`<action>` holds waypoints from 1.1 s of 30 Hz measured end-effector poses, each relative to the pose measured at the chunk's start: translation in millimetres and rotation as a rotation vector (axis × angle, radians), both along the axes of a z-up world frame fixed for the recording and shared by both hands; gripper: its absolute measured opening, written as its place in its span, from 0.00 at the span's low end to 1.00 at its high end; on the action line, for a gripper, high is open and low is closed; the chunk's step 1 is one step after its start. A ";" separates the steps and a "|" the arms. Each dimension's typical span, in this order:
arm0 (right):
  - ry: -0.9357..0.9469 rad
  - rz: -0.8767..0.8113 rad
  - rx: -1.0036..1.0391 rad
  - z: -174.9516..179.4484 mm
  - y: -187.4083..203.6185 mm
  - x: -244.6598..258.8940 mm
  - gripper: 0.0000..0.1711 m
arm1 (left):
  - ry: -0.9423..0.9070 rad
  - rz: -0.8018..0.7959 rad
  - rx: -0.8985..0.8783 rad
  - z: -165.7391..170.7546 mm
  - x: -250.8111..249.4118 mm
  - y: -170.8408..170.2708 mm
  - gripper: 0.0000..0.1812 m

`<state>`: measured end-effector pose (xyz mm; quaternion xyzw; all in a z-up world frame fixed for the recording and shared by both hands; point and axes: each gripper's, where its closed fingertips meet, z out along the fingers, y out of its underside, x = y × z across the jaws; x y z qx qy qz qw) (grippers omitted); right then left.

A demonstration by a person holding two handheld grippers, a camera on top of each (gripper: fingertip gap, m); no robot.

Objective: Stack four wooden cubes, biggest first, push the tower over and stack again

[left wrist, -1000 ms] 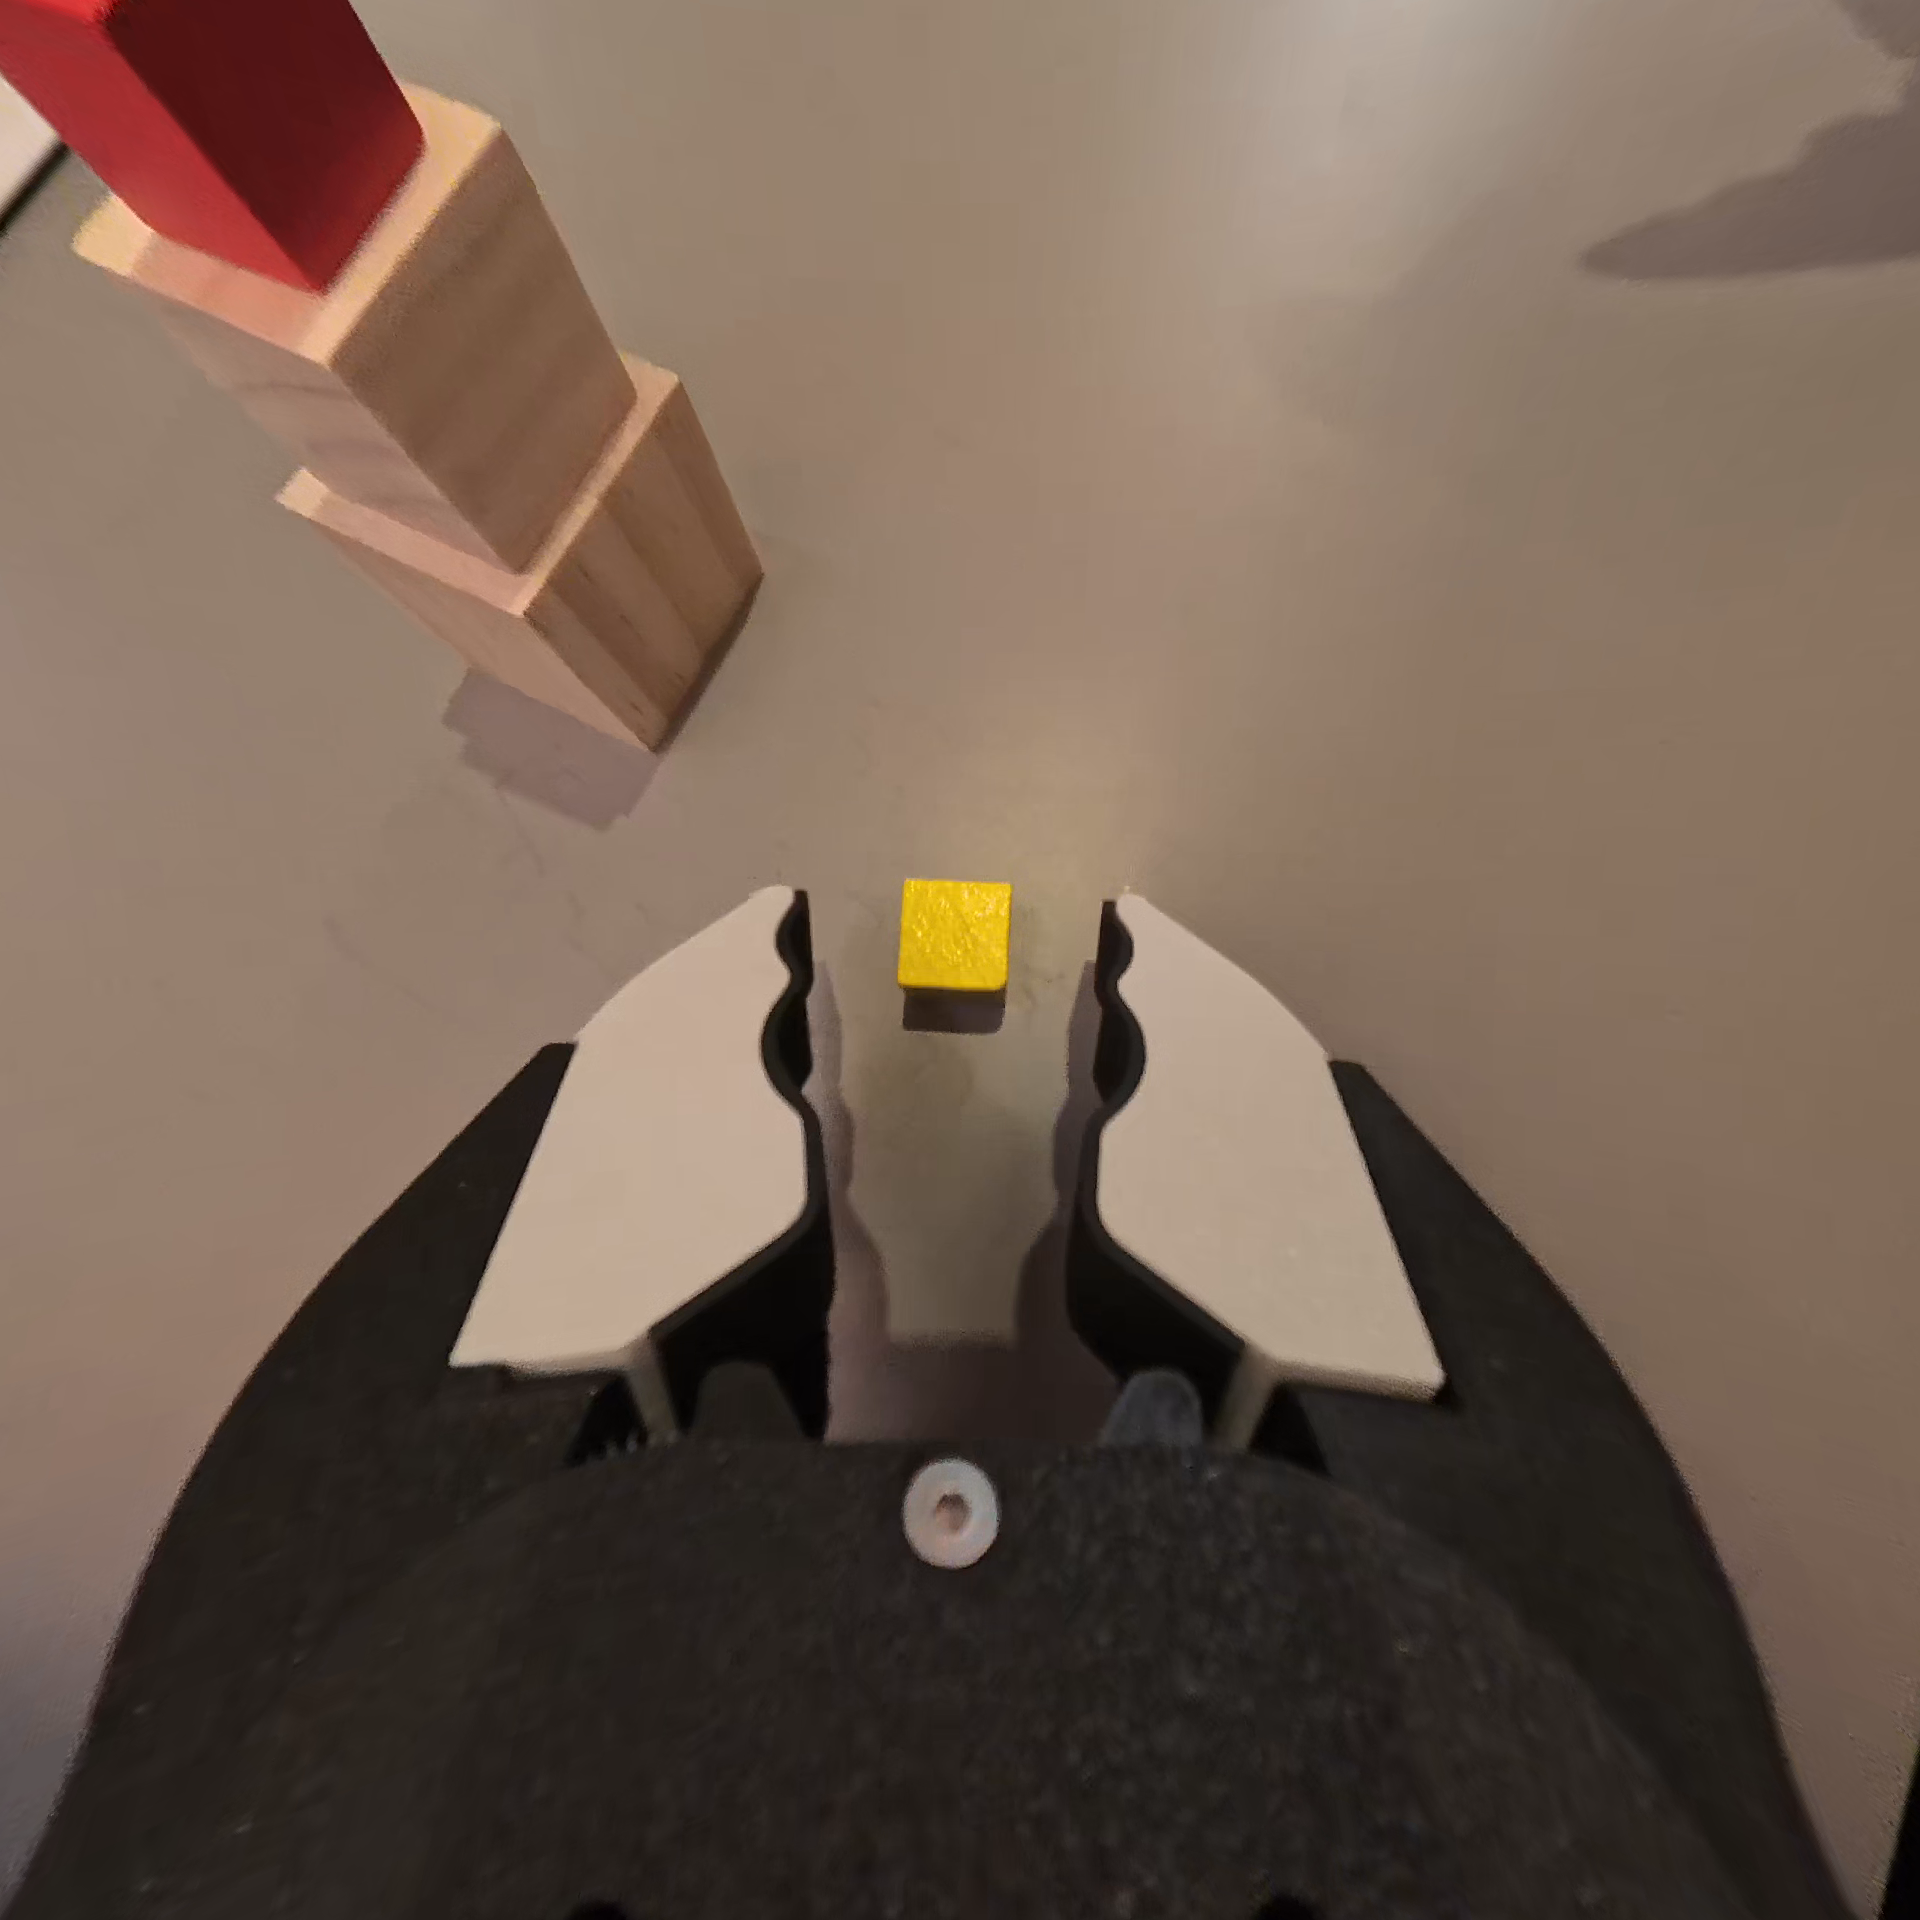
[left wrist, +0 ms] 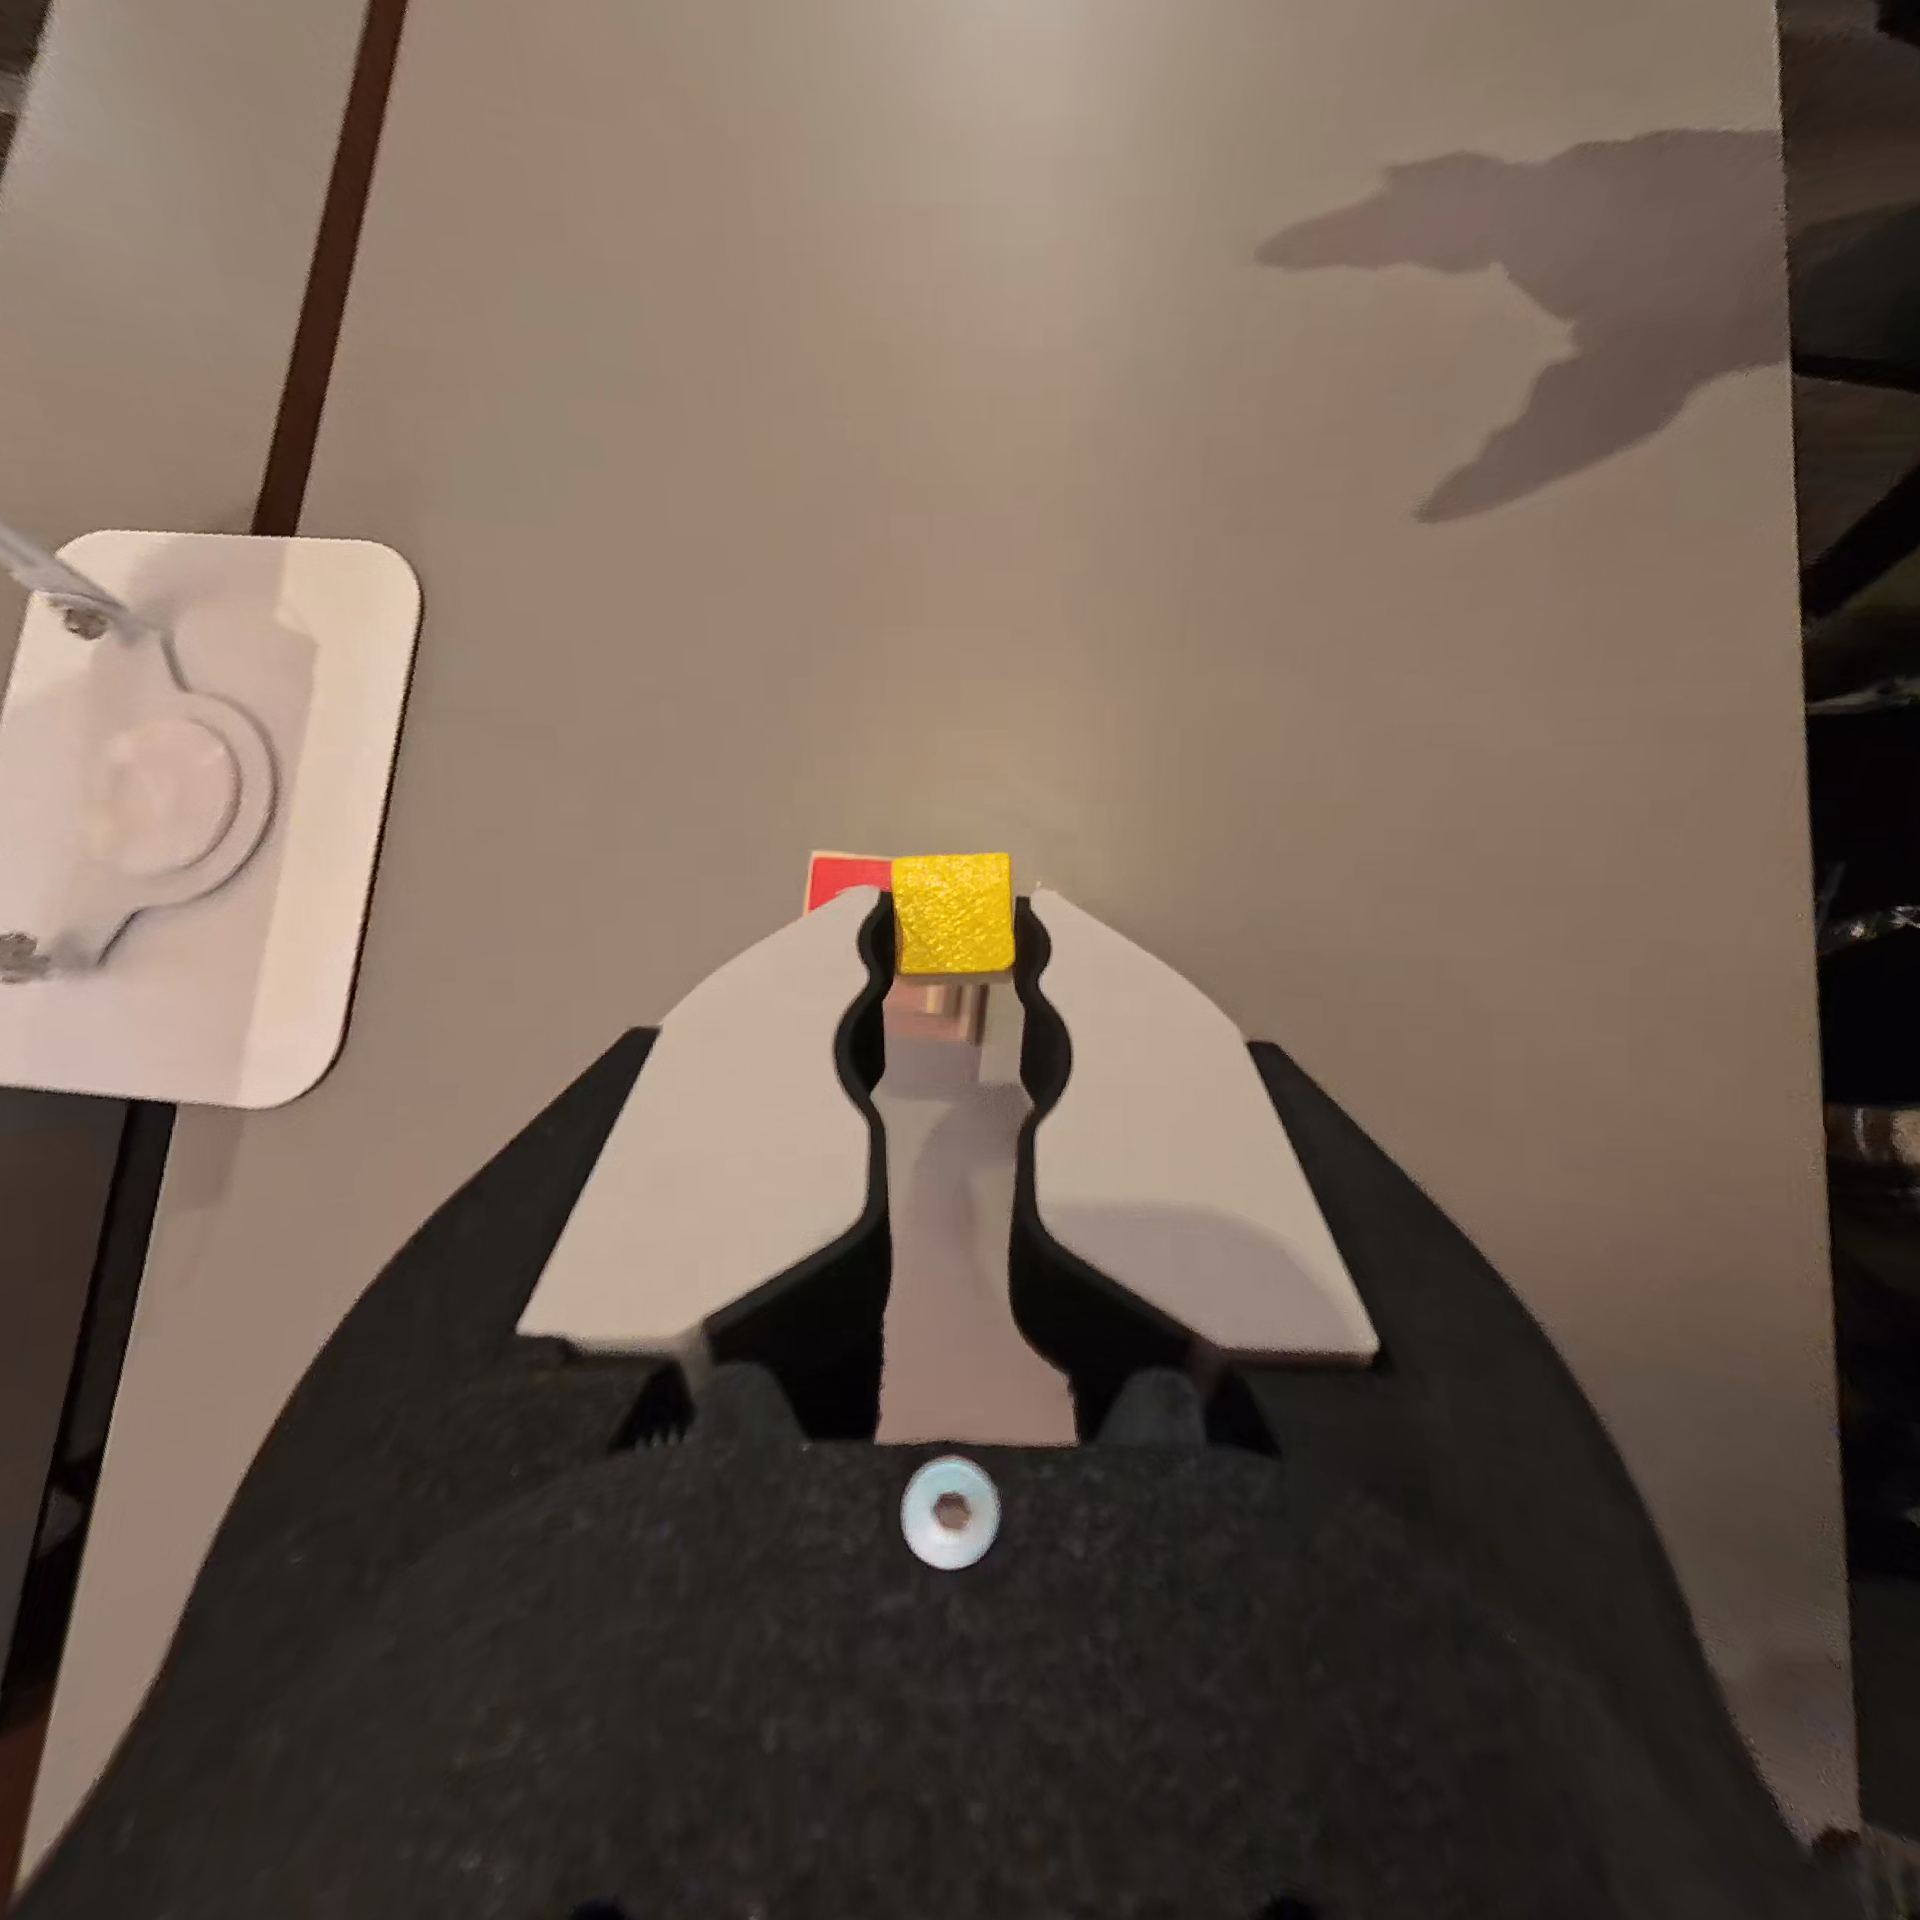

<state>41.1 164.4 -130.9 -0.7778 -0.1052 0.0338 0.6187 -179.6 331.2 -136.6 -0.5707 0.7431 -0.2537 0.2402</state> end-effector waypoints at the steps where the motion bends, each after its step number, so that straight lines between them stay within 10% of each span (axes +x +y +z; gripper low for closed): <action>1: -0.004 -0.002 -0.001 0.2 -1.3 0.6 0.69 | 0.007 -0.014 -0.010 -3.7 3.2 2.9 0.12; 33: -0.021 -0.047 -0.010 2.7 -13.1 16.2 0.69 | 0.068 -0.097 -0.087 -25.4 16.0 18.4 0.12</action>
